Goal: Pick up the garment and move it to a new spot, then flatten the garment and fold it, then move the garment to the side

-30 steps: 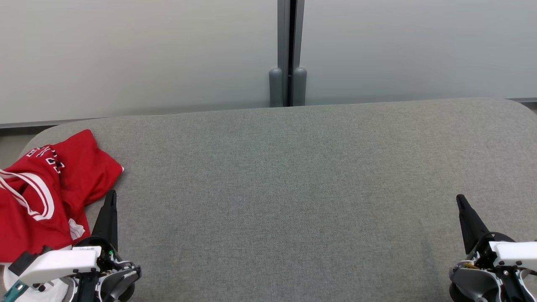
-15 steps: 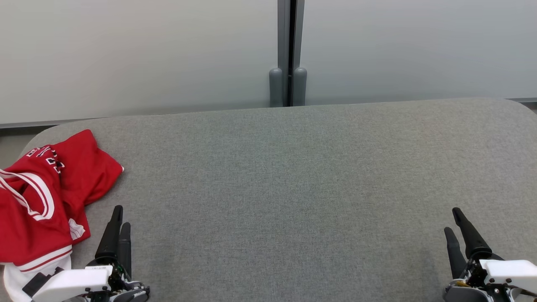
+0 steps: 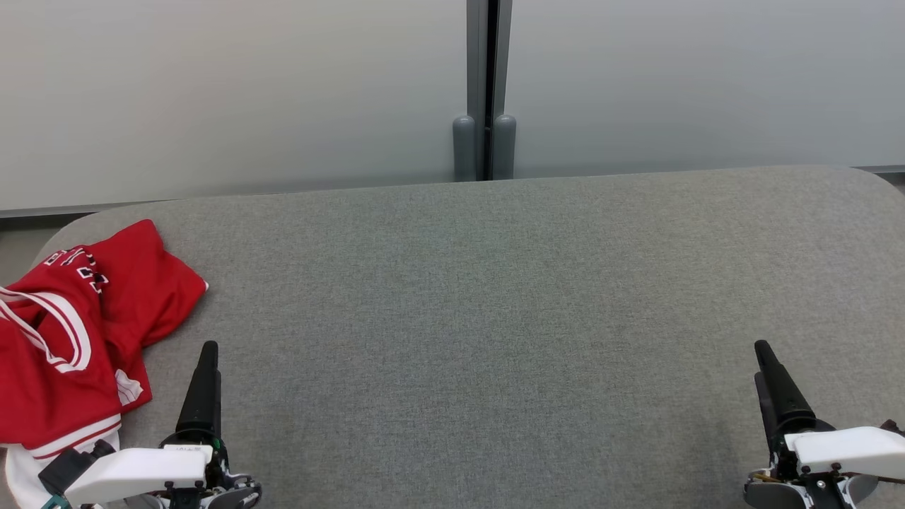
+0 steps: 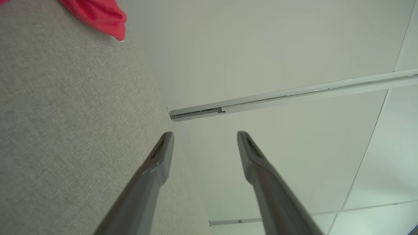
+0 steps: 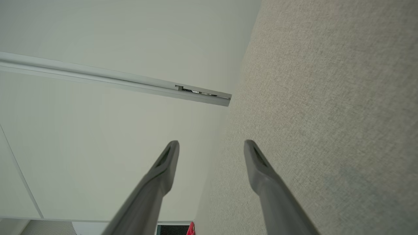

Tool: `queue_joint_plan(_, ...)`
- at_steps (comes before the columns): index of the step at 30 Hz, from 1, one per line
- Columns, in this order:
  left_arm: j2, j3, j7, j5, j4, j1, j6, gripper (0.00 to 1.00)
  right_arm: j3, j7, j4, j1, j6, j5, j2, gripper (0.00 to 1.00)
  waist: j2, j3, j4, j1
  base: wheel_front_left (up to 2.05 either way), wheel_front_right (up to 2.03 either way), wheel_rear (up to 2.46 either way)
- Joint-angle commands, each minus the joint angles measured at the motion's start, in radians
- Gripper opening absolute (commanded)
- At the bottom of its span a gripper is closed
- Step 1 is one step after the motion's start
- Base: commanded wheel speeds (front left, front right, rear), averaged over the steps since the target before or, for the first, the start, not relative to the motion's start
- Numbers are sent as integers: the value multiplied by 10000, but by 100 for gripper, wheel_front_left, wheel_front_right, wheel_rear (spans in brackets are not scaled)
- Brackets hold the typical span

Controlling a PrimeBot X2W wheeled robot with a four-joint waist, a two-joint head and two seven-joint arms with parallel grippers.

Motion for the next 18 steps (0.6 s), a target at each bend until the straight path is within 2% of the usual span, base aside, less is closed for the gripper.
queue_joint_plan(1,104,-63,-130,425,-238,-65,43,100,96,-148,-259,-118,10,-633,-160,100,0,-4,-5,0,0,0,0)
queue_joint_plan(8,118,-228,-424,1877,-399,5,211,100,509,-447,-588,-130,11,-2552,-336,100,0,-40,5,0,0,0,0)
queue_joint_plan(11,127,-373,-584,2893,-422,39,284,100,742,-605,-765,-141,12,-3489,-457,100,0,-65,19,0,0,0,0)
queue_joint_plan(18,230,-635,-847,4508,-347,70,354,100,1091,-870,-962,-159,13,-4864,-636,100,0,-97,37,0,0,0,0)
